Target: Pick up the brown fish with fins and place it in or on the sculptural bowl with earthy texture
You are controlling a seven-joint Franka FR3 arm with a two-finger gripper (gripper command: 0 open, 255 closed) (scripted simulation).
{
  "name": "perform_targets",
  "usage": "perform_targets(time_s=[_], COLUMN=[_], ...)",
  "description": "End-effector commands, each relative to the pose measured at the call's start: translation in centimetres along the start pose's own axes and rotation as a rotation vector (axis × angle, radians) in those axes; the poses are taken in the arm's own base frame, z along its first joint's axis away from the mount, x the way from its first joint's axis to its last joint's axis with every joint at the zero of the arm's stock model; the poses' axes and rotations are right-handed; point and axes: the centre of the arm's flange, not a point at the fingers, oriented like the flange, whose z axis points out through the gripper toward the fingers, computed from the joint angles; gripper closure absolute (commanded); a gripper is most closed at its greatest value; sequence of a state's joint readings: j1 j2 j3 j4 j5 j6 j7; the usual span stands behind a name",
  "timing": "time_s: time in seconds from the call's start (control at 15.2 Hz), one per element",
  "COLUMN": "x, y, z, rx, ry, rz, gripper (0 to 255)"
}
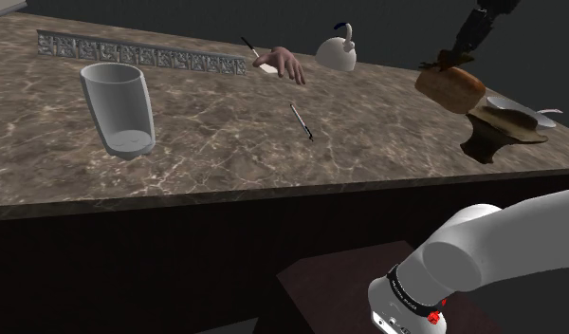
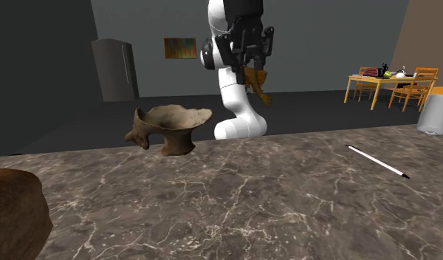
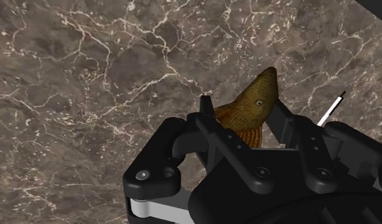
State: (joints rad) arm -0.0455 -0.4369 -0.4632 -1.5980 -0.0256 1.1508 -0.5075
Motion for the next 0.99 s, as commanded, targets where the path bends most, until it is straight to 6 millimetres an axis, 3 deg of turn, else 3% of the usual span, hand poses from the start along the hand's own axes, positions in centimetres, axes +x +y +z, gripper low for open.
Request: perform_targets(time_s=[0.0,0.92], x=[-2.2,-18.4], y=[1.2,9.9], z=[-0.3,-1.9], rx=[0.000,0.000], ry=[-0.001,-0.001], rz=[-0.001,-0.001], gripper=[255,255])
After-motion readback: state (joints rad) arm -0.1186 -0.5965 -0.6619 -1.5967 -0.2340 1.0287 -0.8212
